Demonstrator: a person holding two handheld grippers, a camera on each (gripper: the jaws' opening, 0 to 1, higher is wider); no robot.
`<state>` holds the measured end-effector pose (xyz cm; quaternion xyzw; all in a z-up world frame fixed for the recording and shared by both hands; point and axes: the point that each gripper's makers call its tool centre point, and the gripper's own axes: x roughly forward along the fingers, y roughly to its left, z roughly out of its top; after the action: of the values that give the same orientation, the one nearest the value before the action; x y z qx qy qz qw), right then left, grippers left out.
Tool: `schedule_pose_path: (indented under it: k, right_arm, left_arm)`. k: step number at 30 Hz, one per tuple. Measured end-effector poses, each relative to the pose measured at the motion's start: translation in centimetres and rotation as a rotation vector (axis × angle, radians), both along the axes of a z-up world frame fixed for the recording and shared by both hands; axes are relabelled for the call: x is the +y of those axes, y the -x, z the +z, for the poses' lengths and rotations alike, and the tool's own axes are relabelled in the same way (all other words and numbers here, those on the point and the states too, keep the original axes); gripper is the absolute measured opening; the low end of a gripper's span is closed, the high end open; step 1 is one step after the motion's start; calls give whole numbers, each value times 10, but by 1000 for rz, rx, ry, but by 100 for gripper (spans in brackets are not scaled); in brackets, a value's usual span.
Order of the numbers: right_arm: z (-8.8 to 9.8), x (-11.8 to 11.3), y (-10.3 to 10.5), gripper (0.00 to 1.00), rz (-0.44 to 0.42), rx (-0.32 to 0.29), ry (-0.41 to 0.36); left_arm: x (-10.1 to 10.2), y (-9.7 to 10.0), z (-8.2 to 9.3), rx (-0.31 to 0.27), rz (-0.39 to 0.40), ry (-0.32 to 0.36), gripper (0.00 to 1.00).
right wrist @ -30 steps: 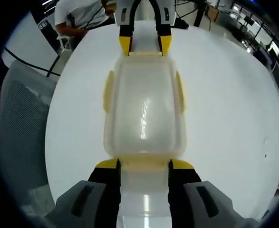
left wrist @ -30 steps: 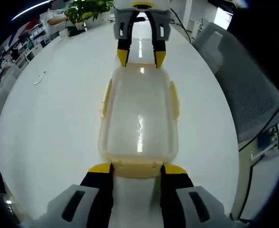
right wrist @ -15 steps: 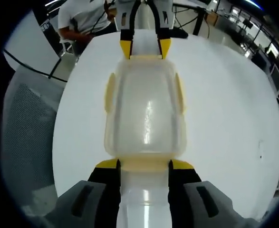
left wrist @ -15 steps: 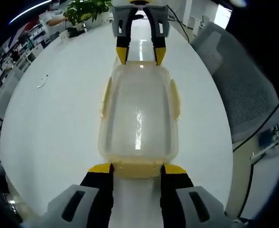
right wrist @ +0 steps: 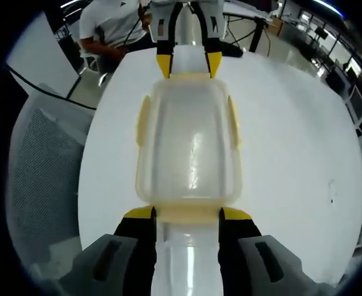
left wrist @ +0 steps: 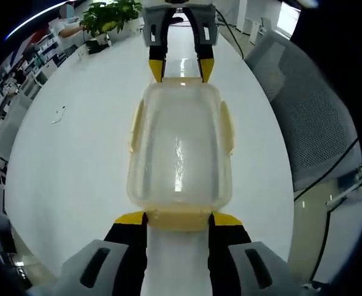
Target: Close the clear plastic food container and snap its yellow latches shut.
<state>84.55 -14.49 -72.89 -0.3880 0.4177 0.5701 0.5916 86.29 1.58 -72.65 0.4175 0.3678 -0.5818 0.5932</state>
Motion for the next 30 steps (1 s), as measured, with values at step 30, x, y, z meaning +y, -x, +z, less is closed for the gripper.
schedule_pose_path:
  k: [30]
  right_arm:
    - [34,-56,5,35,8,-15,1]
  left_arm:
    - [-54,6,34,-21,7,16,32]
